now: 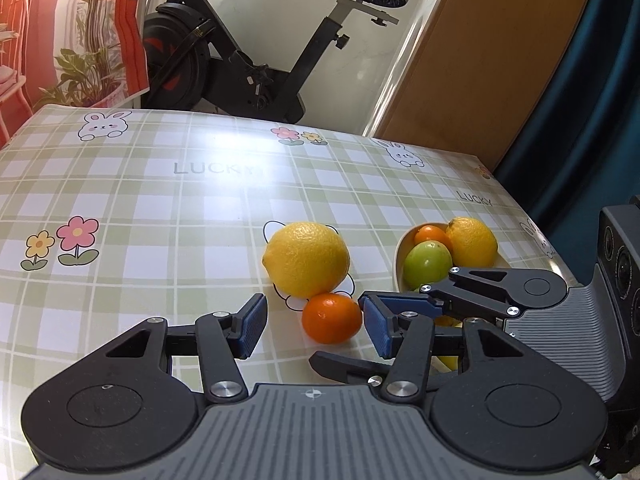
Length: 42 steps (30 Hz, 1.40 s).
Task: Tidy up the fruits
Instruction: 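Grasp the tangerine with the left tool while the right tool presses its other side, then carry the tangerine onto the plate and open both tools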
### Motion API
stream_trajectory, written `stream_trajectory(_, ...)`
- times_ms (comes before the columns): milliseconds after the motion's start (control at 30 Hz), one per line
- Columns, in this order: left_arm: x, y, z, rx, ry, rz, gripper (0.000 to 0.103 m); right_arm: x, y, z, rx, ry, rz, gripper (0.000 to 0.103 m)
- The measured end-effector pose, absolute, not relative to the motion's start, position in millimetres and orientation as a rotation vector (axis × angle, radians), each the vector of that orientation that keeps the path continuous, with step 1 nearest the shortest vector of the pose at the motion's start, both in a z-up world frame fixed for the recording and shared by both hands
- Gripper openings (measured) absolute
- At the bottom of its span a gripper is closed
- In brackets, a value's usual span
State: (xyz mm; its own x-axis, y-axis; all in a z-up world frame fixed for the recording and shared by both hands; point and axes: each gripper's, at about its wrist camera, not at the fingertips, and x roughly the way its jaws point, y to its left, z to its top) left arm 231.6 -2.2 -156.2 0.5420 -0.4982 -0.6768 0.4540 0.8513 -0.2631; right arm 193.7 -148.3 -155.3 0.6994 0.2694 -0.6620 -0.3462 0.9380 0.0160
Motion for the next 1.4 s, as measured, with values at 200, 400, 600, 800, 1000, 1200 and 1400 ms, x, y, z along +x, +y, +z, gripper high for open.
stream_trajectory(200,240.4,-5.5,-168.0,-0.081,0.851,-0.571,0.044,195.5,-148.2,-160.4,-0.107,0.733,0.351,0.048)
stream_trajectory(400,245.8,-4.6,-175.2,-0.092,0.865,-0.564,0.037,197.1,-151.8,-165.1,-0.079,0.739,0.331,0.037)
stream_trajectory(600,245.9,-3.2,-175.7,-0.096,0.866,-0.565,0.037,198.4,-149.4,-166.1,-0.075,0.735,0.328,0.037)
stream_trajectory(800,241.1,-5.6,-176.1,-0.079,0.859,-0.560,0.037,197.7,-147.5,-167.2,-0.075,0.730,0.318,0.039)
stream_trajectory(1000,237.8,-5.1,-176.1,-0.079,0.858,-0.556,0.037,196.3,-145.4,-167.4,-0.058,0.730,0.297,0.041)
stream_trajectory(1200,224.5,-8.0,-165.7,-0.055,0.815,-0.569,0.037,183.4,-146.1,-161.4,-0.046,0.696,0.283,0.040)
stream_trajectory(1400,212.5,-22.2,-149.1,-0.046,0.771,-0.610,0.037,161.1,-154.6,-147.8,-0.030,0.624,0.249,0.040)
